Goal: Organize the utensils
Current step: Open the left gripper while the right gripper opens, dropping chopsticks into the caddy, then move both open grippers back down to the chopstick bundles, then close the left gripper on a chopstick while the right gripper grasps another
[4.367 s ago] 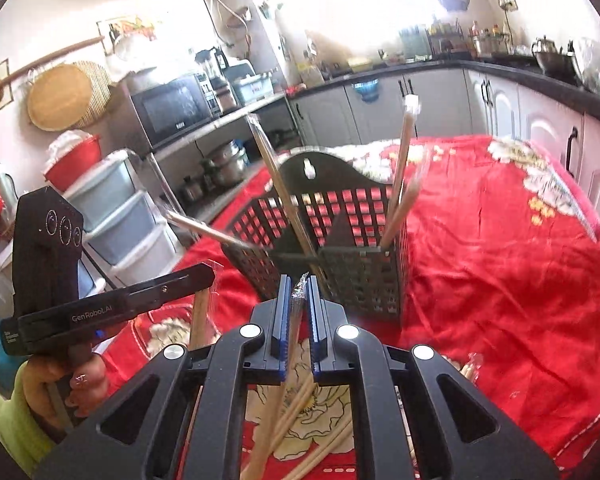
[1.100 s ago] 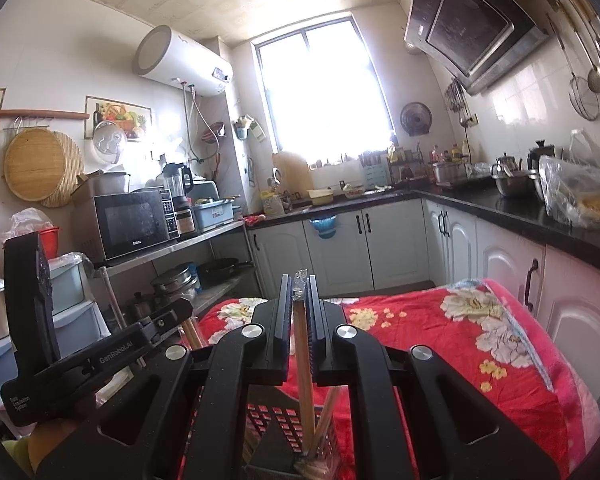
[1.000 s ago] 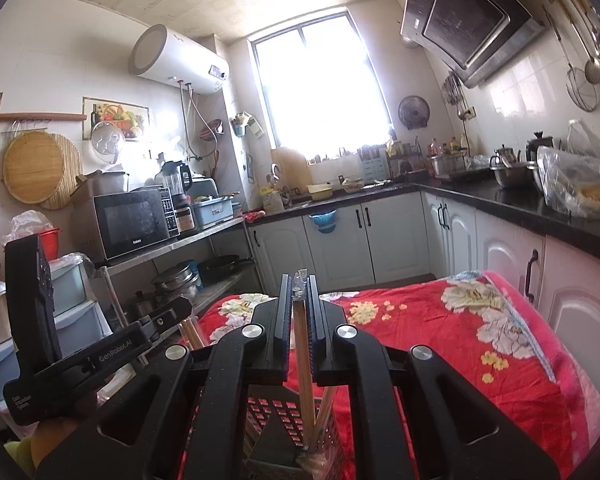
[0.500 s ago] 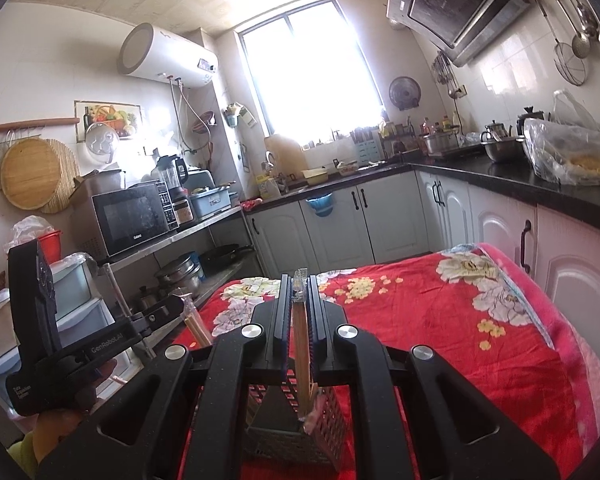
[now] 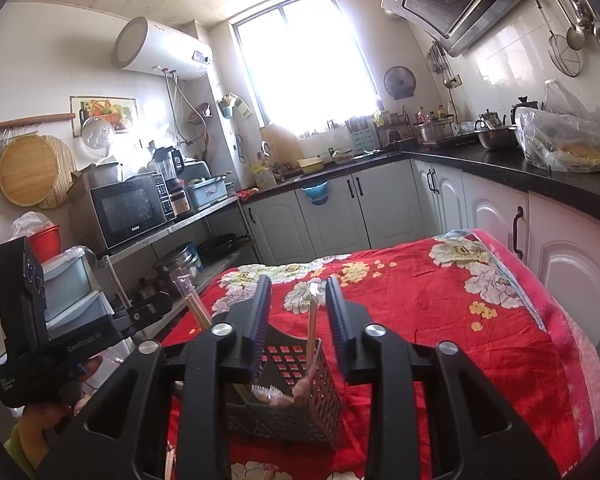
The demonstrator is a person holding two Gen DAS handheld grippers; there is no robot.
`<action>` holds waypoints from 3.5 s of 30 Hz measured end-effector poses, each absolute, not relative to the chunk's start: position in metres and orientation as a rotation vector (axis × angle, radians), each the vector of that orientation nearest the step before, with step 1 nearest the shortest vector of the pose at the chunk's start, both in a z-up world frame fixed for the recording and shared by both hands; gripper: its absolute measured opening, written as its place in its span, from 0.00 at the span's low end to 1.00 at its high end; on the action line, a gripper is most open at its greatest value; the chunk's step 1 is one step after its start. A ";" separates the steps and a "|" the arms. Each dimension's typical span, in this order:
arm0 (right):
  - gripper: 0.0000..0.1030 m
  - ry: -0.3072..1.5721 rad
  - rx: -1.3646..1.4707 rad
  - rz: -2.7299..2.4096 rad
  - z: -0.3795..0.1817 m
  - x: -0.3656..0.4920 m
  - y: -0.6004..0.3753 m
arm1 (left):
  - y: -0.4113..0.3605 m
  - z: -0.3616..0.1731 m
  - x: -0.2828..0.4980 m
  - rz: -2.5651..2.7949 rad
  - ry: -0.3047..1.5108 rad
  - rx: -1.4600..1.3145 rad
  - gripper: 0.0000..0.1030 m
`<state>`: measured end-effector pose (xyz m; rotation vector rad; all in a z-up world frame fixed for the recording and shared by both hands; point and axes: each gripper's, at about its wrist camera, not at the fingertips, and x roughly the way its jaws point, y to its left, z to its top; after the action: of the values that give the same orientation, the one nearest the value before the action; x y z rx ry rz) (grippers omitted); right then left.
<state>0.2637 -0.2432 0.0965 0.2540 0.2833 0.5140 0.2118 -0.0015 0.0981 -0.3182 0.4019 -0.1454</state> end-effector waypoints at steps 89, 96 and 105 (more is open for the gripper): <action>0.67 0.856 -0.005 0.536 -0.036 0.227 -0.189 | 0.071 -0.062 0.141 -0.110 0.867 -0.530 0.65; 0.49 0.932 -0.020 0.507 -0.056 0.247 -0.182 | 0.076 -0.063 0.156 -0.076 0.875 -0.528 0.55; 0.18 0.930 0.012 0.492 -0.061 0.258 -0.186 | 0.079 -0.064 0.174 -0.035 0.886 -0.501 0.44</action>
<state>0.2576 -0.1857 -0.0605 0.0116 0.9296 0.4921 0.1738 0.0794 -0.0637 -0.5006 0.8860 -0.0350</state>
